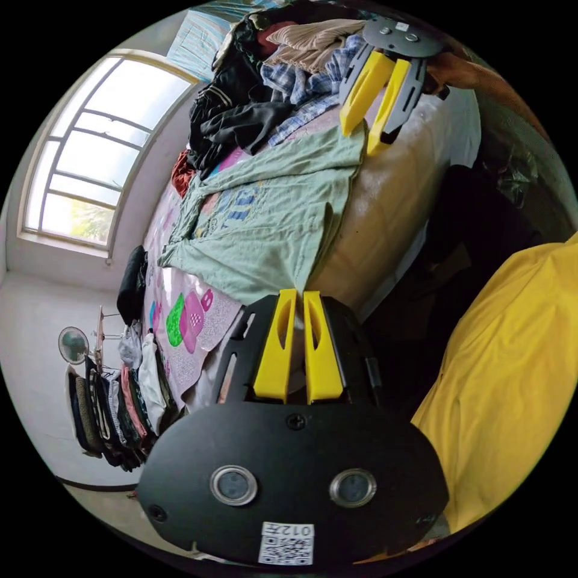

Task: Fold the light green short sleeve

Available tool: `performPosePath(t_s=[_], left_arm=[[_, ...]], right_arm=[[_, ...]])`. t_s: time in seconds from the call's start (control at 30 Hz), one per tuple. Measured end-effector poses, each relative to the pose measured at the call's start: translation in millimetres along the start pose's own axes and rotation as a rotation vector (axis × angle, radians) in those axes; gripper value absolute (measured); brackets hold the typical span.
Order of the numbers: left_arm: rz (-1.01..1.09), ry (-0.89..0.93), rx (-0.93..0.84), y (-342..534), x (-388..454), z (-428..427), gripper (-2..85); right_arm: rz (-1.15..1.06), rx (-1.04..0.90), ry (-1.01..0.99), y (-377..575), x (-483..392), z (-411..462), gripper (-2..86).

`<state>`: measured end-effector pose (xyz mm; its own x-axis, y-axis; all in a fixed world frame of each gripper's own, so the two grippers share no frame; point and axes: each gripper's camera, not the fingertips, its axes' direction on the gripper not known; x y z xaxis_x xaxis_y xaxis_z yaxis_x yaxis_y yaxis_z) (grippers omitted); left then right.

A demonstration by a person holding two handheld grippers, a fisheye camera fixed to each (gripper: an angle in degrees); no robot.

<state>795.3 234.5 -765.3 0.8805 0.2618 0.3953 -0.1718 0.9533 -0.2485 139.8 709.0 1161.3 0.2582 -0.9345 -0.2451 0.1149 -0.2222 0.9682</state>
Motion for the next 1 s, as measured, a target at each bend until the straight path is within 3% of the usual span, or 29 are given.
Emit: performPosePath(t_s=[0.4,0.8,1.0], left_arm=[[-0.052,0.248,0.029,-21,-97,-32,0.1],[-0.008,0.233,0.012,-41,-130,-43,0.1],[-0.011,0.245,0.016,-41,-144,-42,0.1]], right_arm=[[0.039,0.097,-0.037,35,-21,14,12.6],[0.179,0.258,0.044,44,-41,43,12.5],[0.223,0.286,0.178,43,-55,59,11.9]])
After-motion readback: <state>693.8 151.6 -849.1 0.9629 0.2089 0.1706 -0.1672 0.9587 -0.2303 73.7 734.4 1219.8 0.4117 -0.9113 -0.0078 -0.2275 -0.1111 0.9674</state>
